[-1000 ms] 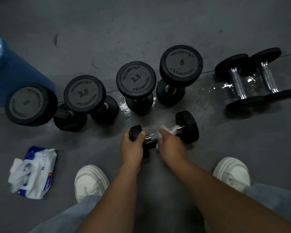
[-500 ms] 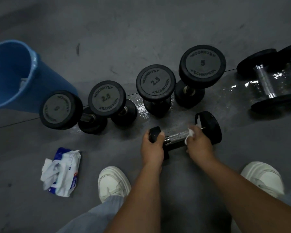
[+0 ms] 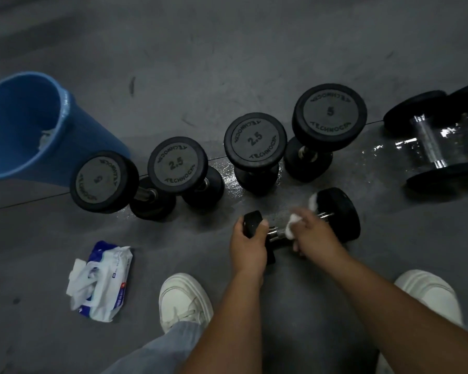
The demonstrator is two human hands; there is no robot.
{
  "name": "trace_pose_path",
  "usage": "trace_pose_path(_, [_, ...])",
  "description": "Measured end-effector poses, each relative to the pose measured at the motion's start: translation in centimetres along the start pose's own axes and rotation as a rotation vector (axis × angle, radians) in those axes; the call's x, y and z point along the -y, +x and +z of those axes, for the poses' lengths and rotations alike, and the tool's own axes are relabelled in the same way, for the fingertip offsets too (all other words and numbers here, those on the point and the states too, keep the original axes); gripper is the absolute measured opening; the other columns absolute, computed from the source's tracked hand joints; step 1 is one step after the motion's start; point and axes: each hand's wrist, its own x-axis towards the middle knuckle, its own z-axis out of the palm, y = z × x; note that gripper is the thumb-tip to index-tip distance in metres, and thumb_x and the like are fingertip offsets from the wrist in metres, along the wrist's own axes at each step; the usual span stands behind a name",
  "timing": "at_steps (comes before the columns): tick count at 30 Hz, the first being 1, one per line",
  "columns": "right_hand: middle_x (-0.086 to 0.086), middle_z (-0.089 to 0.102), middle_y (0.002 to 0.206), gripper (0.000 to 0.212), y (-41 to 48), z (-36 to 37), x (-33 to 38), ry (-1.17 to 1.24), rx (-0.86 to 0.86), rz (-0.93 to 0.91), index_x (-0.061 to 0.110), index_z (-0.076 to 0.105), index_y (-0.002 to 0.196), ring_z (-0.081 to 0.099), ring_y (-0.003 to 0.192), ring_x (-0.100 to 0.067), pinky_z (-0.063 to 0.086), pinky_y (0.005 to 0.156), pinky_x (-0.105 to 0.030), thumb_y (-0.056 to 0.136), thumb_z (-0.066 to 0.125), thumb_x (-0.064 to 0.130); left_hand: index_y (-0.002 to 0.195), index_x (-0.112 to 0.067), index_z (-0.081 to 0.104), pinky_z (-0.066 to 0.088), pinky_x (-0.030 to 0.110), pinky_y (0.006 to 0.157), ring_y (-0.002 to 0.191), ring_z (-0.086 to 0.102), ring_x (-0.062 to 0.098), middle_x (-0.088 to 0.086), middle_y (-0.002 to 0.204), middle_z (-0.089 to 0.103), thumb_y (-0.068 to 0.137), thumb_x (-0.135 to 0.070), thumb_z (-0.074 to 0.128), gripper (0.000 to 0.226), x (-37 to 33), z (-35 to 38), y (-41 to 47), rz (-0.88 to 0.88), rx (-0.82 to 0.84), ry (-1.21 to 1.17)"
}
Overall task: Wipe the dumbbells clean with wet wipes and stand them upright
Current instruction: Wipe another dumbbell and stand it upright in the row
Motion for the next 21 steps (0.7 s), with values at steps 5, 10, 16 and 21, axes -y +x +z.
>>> trace_pose_path(5, [-0.017, 0.061, 0.097, 0.037, -0.4, 0.0, -0.9, 0.026, -0.053, 0.089, 0.018, 0.051, 0.131, 0.050, 0.051, -0.014, 0.038, 0.036, -0.015, 0.095, 0.048, 0.009, 0.085, -0.038, 0.056, 0.048, 0.014, 0.070, 0.078, 0.062, 0.000, -0.017, 0.086, 0.065, 0.088, -0.019, 0.073, 0.025, 0.0, 0.0, -0.2, -0.005, -0.003, -0.015])
trace_pose_path(10, [-0.003, 0.061, 0.096, 0.021, -1.2, -1.0, 0.0, -0.369, 0.149, -0.237, 0.025, 0.069, 0.112, 0.062, 0.085, -0.017, 0.047, 0.072, -0.020, 0.096, 0.055, 0.022, 0.087, -0.039, 0.057, 0.050, 0.014, 0.071, 0.080, 0.064, 0.003, -0.015, 0.089, 0.066, 0.088, -0.019, 0.073, 0.025, -0.1, 0.0, -0.2, -0.019, -0.010, -0.028])
trace_pose_path(16, [-0.013, 0.061, 0.115, 0.024, -0.8, -1.4, 0.0, -0.502, -0.195, -0.337, 0.012, 0.061, 0.118, 0.059, 0.105, -0.027, 0.035, 0.080, -0.017, 0.095, 0.055, 0.015, 0.095, -0.040, 0.054, 0.044, 0.007, 0.063, 0.077, 0.059, -0.008, -0.021, 0.089, 0.063, 0.088, -0.022, 0.073, 0.028, -0.4, -0.1, -0.6, -0.052, -0.004, -0.037])
trace_pose_path(21, [-0.006, 0.060, 0.089, 0.010, -1.1, 0.5, -0.5, -0.611, -0.112, -0.285, 0.012, 0.054, 0.100, 0.061, 0.087, -0.028, 0.045, 0.072, -0.030, 0.093, 0.055, 0.018, 0.100, -0.038, 0.056, 0.047, 0.009, 0.067, 0.079, 0.061, -0.006, -0.020, 0.090, 0.063, 0.088, -0.021, 0.073, 0.027, -0.3, -0.1, -0.5, -0.053, -0.010, -0.030])
